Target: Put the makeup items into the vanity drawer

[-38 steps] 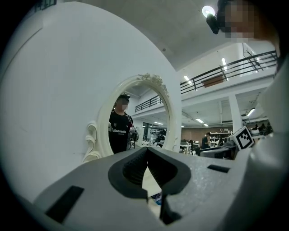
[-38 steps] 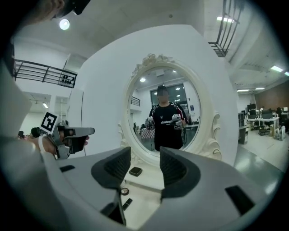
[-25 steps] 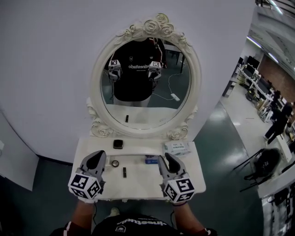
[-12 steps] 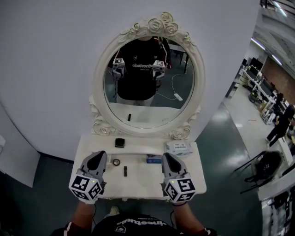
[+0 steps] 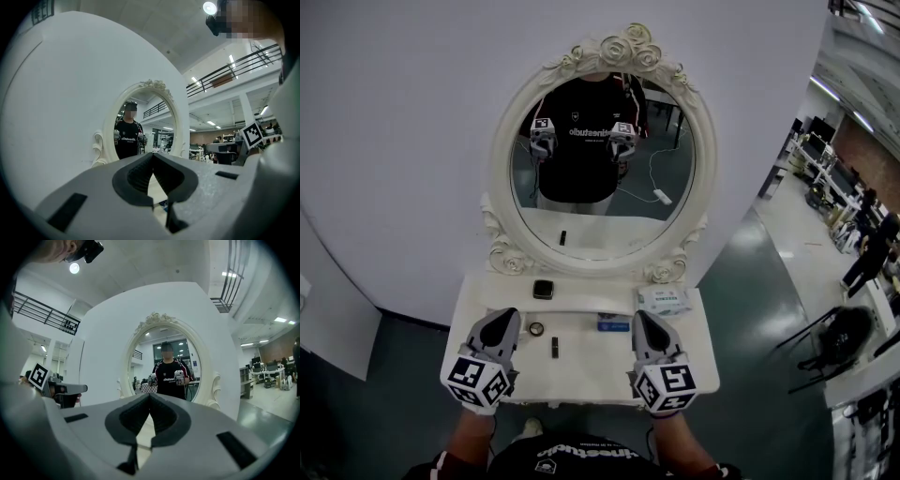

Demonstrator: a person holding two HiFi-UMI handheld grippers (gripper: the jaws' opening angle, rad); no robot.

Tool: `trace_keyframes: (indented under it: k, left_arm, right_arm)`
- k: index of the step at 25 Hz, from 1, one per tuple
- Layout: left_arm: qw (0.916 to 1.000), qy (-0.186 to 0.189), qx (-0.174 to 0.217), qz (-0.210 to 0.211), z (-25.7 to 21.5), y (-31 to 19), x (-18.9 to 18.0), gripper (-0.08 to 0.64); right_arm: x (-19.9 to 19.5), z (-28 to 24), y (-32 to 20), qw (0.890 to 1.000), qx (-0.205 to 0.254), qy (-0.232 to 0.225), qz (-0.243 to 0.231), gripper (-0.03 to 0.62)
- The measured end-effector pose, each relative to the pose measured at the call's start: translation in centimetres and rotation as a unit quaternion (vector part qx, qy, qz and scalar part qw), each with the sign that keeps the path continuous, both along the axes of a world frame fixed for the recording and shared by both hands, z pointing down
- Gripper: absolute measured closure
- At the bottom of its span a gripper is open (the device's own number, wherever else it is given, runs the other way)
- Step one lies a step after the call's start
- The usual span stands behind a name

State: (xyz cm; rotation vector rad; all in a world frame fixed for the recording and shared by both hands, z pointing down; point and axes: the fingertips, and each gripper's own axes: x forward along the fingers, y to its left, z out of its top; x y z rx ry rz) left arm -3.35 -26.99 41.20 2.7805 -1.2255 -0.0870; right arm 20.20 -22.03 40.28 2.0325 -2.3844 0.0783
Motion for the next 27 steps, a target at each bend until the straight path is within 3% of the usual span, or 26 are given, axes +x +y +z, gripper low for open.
trace_keyframes:
  k: [27]
  left_arm:
    - [0.9999,-0.005,-0.009,0.003,0.69,-0.37,-0.44,0.555]
  right_arm:
    - [-0.83,0.25,0.01,1.0,-0.009,-0.003,-0.004,0.592]
